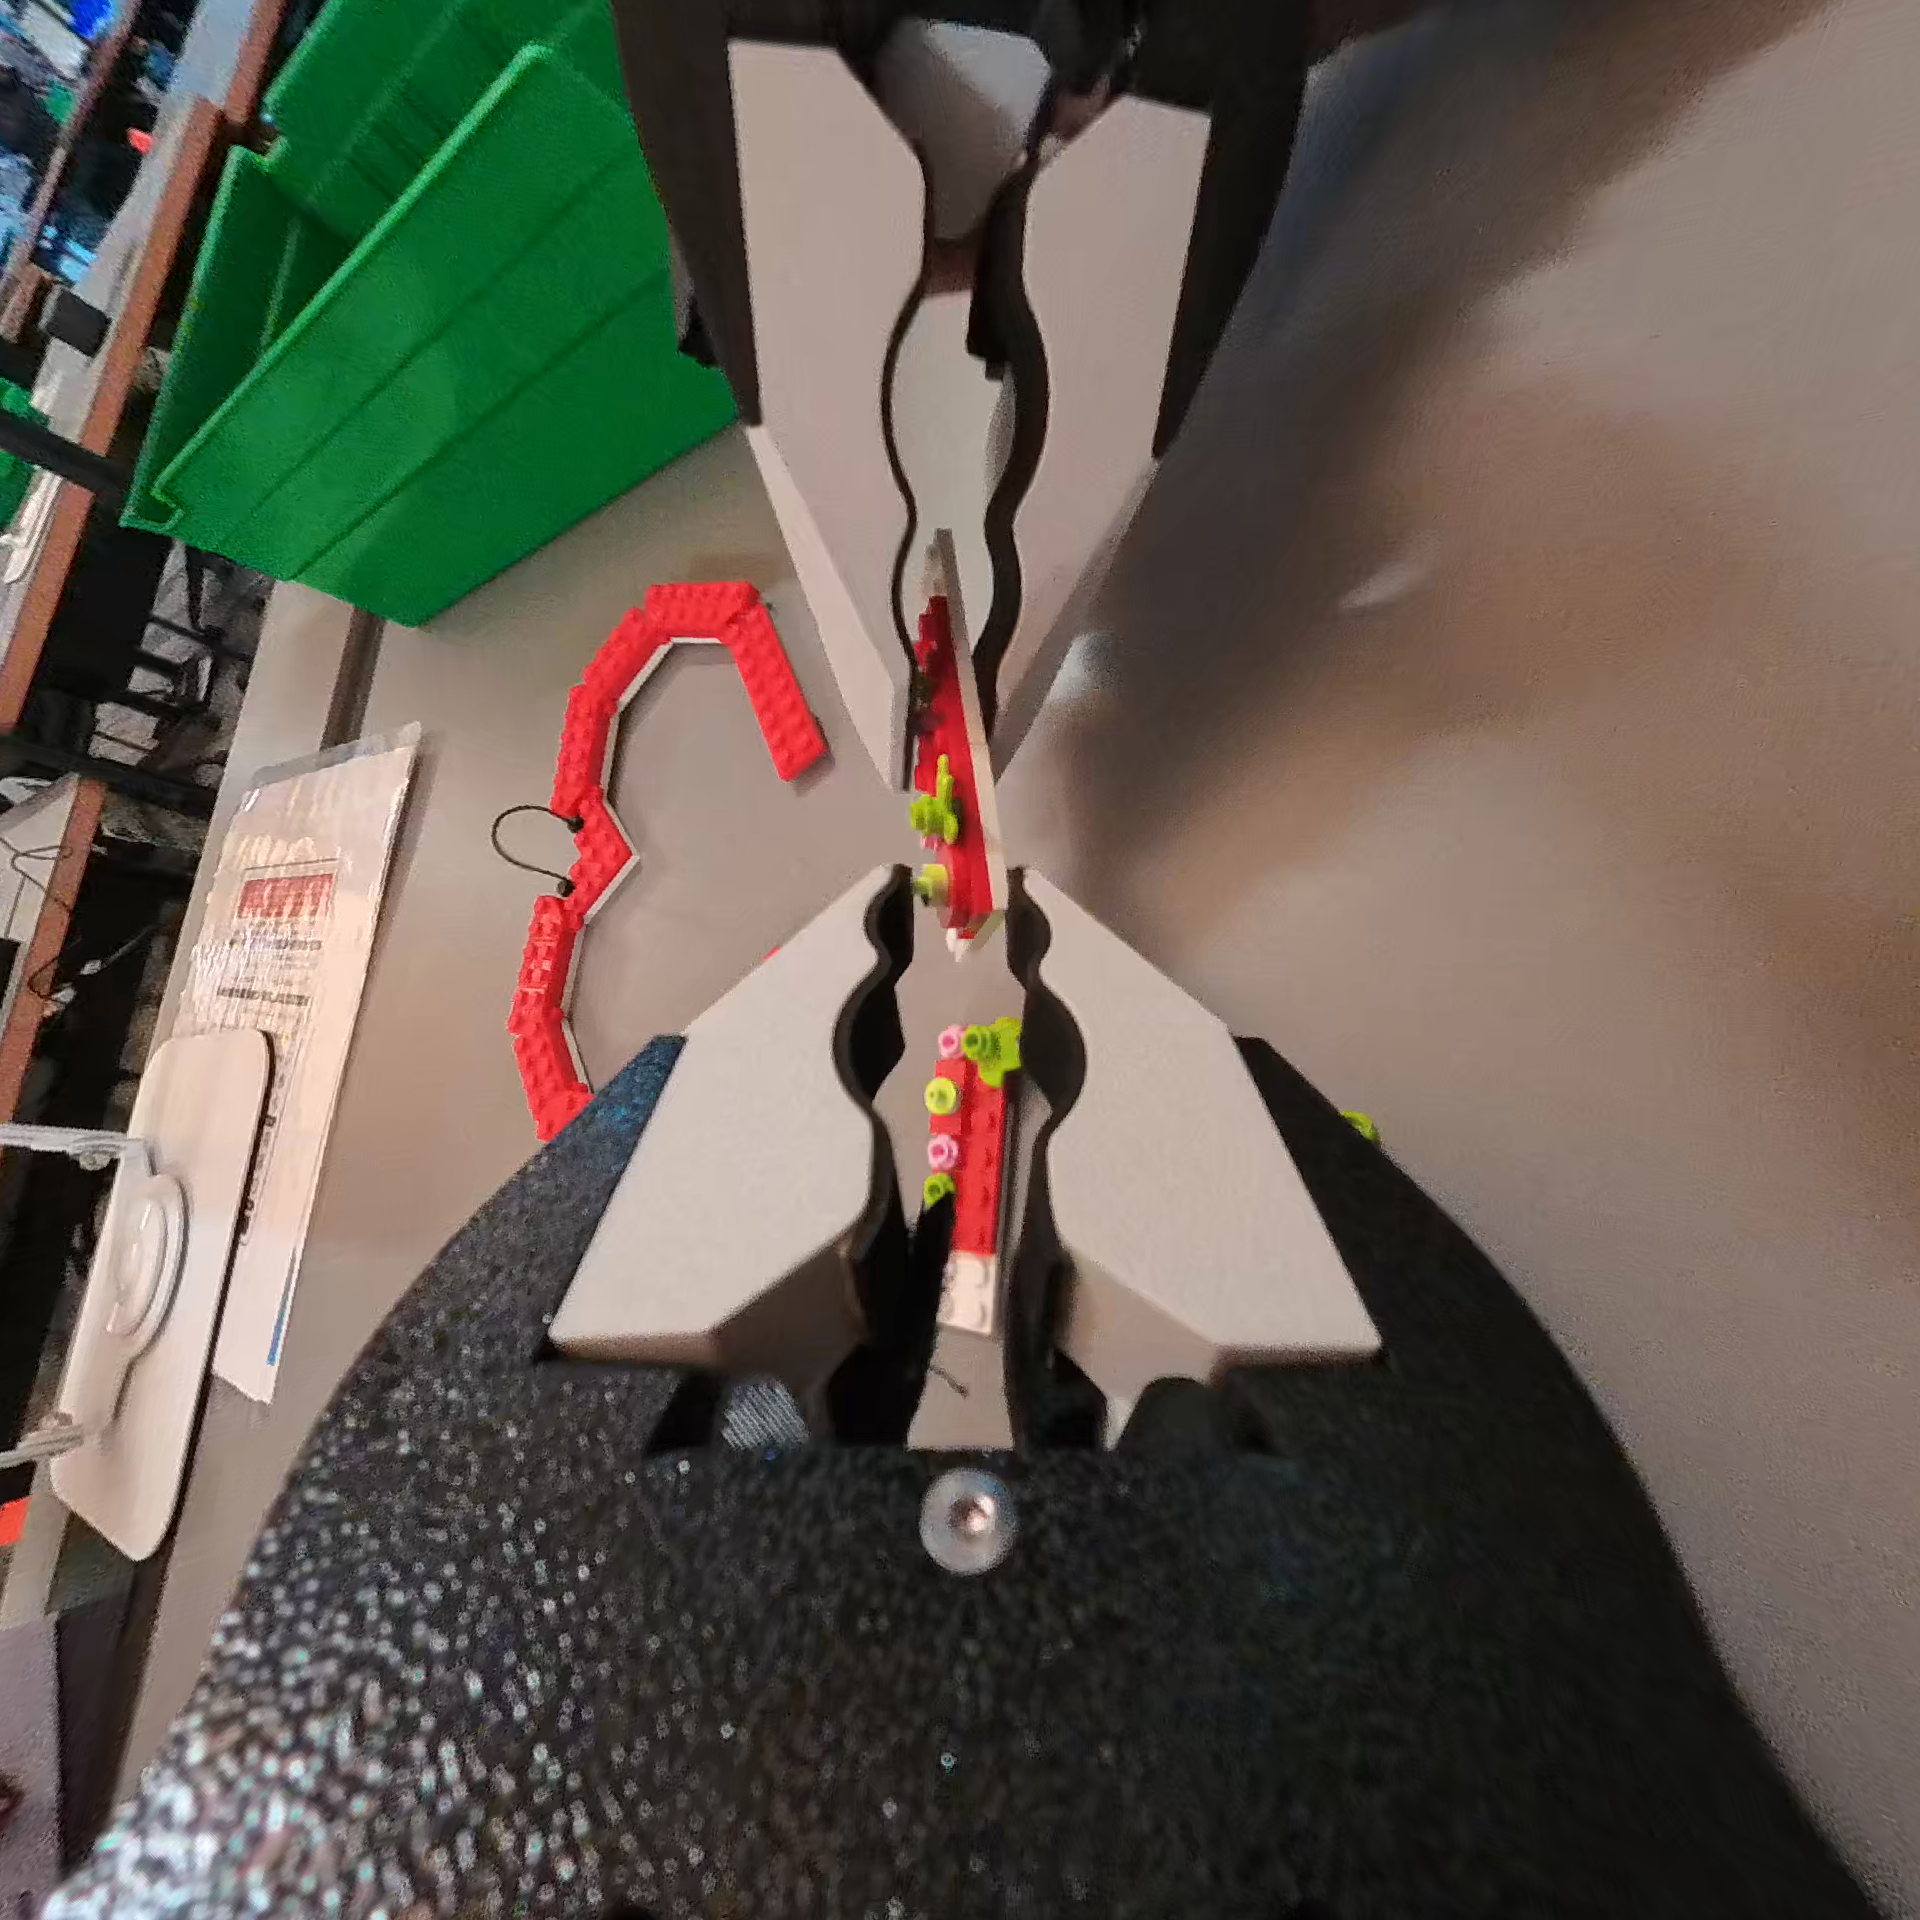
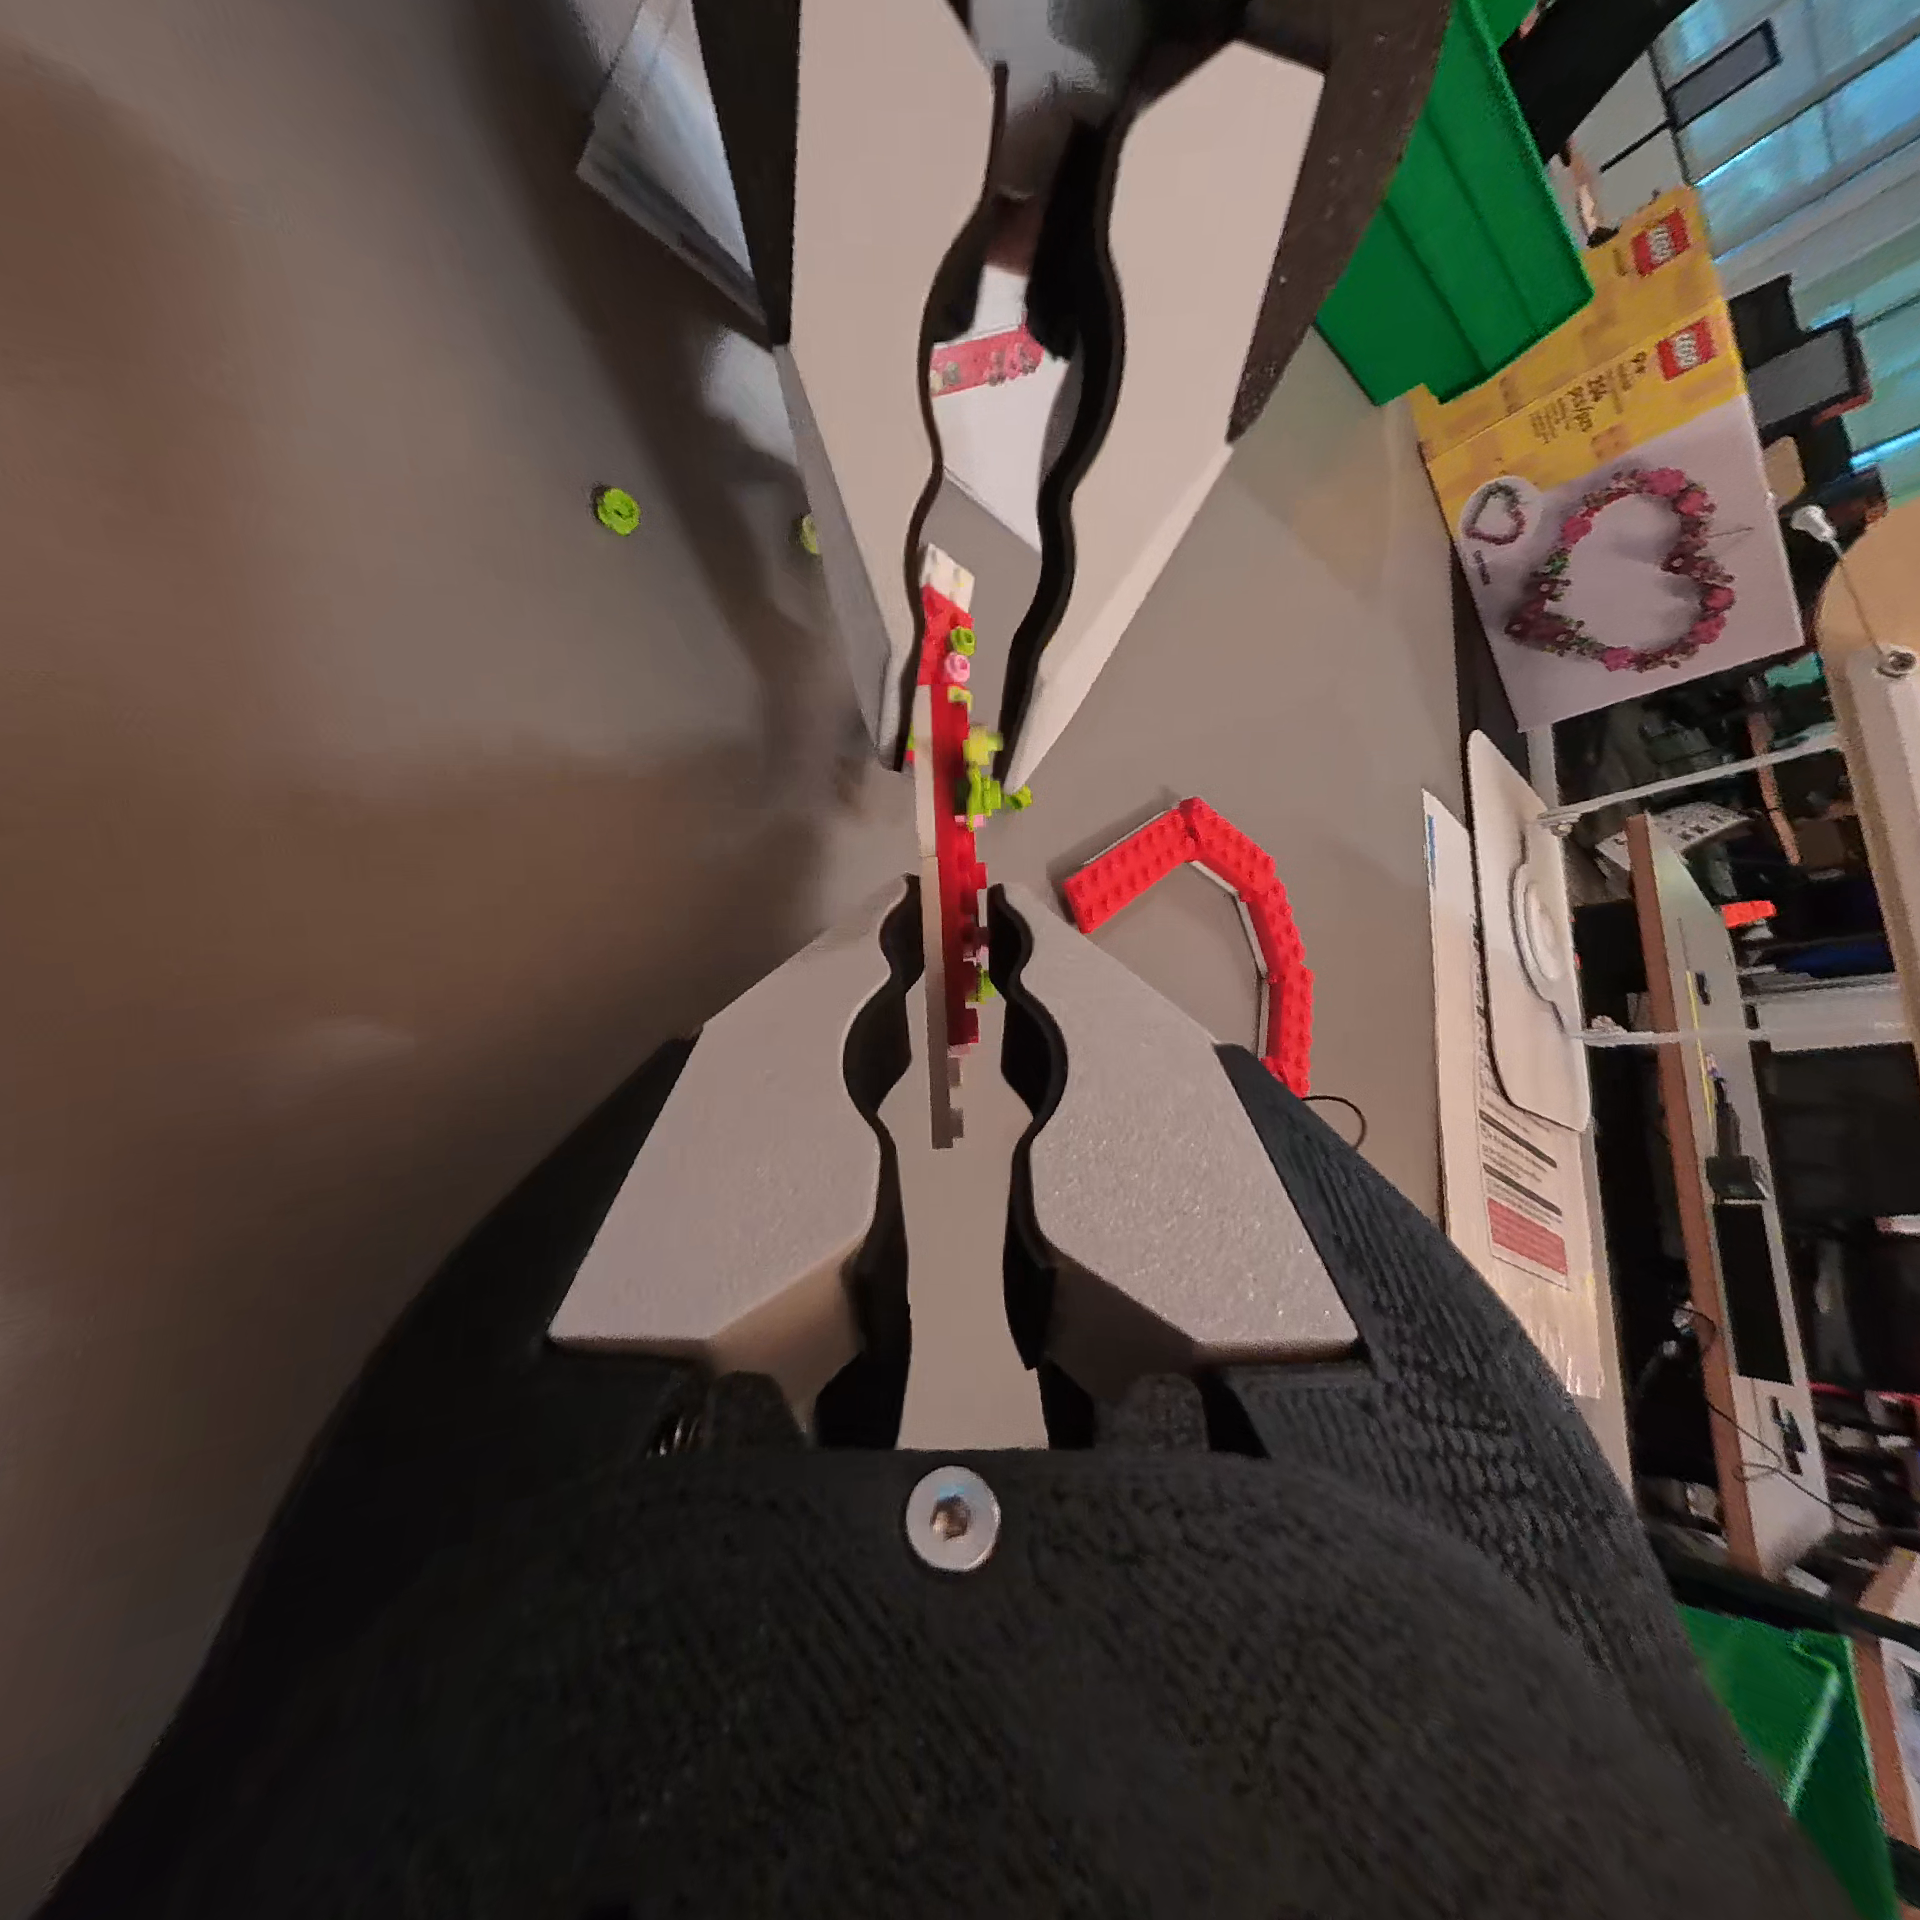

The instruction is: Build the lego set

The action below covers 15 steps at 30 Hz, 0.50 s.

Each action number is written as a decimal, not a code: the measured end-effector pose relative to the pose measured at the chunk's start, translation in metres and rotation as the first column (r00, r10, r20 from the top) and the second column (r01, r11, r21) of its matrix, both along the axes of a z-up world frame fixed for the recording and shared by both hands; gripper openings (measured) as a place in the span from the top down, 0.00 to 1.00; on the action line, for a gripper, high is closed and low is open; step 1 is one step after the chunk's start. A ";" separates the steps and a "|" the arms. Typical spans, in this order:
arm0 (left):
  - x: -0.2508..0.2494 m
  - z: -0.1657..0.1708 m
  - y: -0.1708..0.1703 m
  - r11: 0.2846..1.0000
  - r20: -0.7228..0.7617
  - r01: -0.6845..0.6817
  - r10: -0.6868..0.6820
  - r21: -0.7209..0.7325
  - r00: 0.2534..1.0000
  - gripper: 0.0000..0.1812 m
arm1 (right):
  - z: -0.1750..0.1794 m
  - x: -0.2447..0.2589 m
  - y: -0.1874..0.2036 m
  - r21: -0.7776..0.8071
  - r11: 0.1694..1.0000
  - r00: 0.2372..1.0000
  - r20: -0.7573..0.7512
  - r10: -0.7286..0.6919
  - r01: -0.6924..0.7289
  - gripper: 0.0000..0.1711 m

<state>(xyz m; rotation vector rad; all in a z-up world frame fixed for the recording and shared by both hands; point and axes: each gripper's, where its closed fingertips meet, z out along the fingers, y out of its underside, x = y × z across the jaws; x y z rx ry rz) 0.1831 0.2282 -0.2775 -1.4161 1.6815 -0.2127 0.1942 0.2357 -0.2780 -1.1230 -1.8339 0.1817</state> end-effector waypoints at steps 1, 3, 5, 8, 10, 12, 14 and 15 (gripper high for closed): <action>-0.001 -0.001 -0.001 1.000 -0.025 0.011 -0.011 0.005 1.000 0.92 | -0.001 0.000 -0.001 0.003 1.000 1.000 0.008 0.004 -0.004 0.94; -0.002 -0.004 -0.002 1.000 -0.070 0.030 -0.030 0.001 0.997 0.92 | -0.003 -0.001 -0.002 0.014 1.000 1.000 0.023 0.012 -0.012 0.94; -0.004 -0.006 -0.002 0.999 -0.109 0.045 -0.044 0.002 0.993 0.92 | -0.004 -0.002 -0.004 0.023 1.000 0.999 0.038 0.016 -0.017 0.95; -0.005 -0.011 -0.004 0.998 -0.148 0.053 -0.055 -0.019 0.987 0.92 | -0.008 -0.003 -0.006 0.024 0.999 0.998 0.054 0.027 -0.028 0.95; -0.006 -0.013 -0.004 0.998 -0.148 0.051 -0.055 -0.029 0.987 0.92 | -0.009 -0.003 -0.007 0.024 0.999 0.998 0.056 0.032 -0.033 0.95; -0.006 -0.012 -0.003 0.999 -0.121 0.034 -0.038 -0.035 0.992 0.92 | -0.009 -0.003 -0.005 0.027 0.999 0.998 0.051 0.029 -0.030 0.95; -0.003 -0.010 -0.001 0.999 -0.066 0.006 -0.009 -0.037 0.998 0.91 | -0.007 -0.002 -0.003 0.034 0.999 0.999 0.040 0.023 -0.024 0.94; -0.002 -0.009 -0.002 0.999 -0.039 0.004 -0.005 -0.036 0.999 0.91 | -0.006 -0.002 -0.003 0.036 0.999 0.999 0.032 0.026 -0.027 0.94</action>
